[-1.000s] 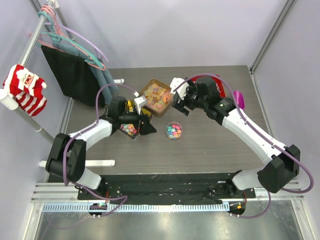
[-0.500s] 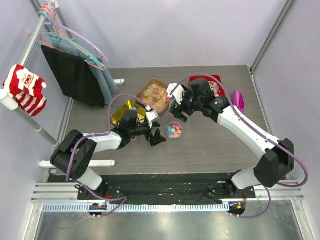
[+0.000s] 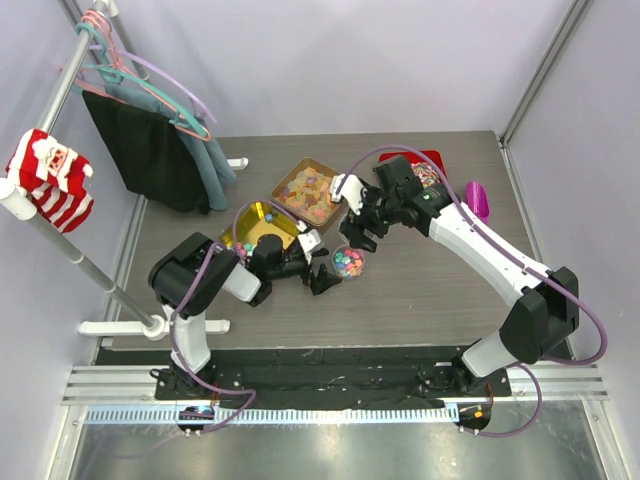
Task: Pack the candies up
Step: Close the bottle lid on the packing bottle, then screw the bottle lid onto the packing bottle.
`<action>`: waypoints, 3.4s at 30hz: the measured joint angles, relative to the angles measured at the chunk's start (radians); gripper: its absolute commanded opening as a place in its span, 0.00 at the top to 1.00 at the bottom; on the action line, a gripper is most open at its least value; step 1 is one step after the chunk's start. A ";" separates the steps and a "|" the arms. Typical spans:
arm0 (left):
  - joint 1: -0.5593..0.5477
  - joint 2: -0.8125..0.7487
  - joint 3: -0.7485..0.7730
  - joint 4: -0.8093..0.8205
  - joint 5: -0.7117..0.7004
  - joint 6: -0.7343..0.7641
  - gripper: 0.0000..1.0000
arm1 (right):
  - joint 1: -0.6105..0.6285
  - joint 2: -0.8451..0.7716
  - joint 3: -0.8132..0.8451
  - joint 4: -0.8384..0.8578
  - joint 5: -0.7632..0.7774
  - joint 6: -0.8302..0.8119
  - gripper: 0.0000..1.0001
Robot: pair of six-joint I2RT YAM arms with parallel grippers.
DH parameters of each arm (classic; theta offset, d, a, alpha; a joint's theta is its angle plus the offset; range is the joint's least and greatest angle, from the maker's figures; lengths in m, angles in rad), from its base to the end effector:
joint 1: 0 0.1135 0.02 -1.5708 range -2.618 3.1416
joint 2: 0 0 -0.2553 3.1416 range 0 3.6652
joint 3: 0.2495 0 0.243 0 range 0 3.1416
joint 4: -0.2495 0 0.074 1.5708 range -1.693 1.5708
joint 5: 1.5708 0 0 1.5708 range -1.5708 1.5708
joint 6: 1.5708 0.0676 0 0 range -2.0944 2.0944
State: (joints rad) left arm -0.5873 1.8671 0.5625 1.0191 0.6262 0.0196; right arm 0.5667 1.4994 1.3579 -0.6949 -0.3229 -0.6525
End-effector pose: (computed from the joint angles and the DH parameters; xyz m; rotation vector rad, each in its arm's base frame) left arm 0.2594 -0.2202 0.1100 0.9857 1.6398 -0.9678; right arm 0.2719 0.1984 0.2918 -1.4813 1.8614 0.3472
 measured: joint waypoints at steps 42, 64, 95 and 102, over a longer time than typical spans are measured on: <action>-0.210 0.282 0.056 0.380 -0.158 0.014 0.14 | -0.050 0.119 -0.150 -0.036 -0.056 -0.056 0.33; -0.211 0.308 0.060 0.418 -0.091 0.020 0.26 | 0.006 0.142 -0.164 -0.060 -0.023 -0.105 0.33; -0.216 0.309 0.062 0.417 -0.075 0.019 0.25 | -0.089 0.132 -0.196 -0.098 -0.227 -0.146 0.29; -0.216 0.309 0.062 0.417 -0.075 0.019 0.25 | -0.085 0.132 -0.229 -0.029 -0.236 -0.103 0.27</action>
State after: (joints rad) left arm -0.8032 2.1757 0.6247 1.4357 0.5510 0.0387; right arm 0.4812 1.6318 1.1290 -0.7235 -0.5587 -0.7559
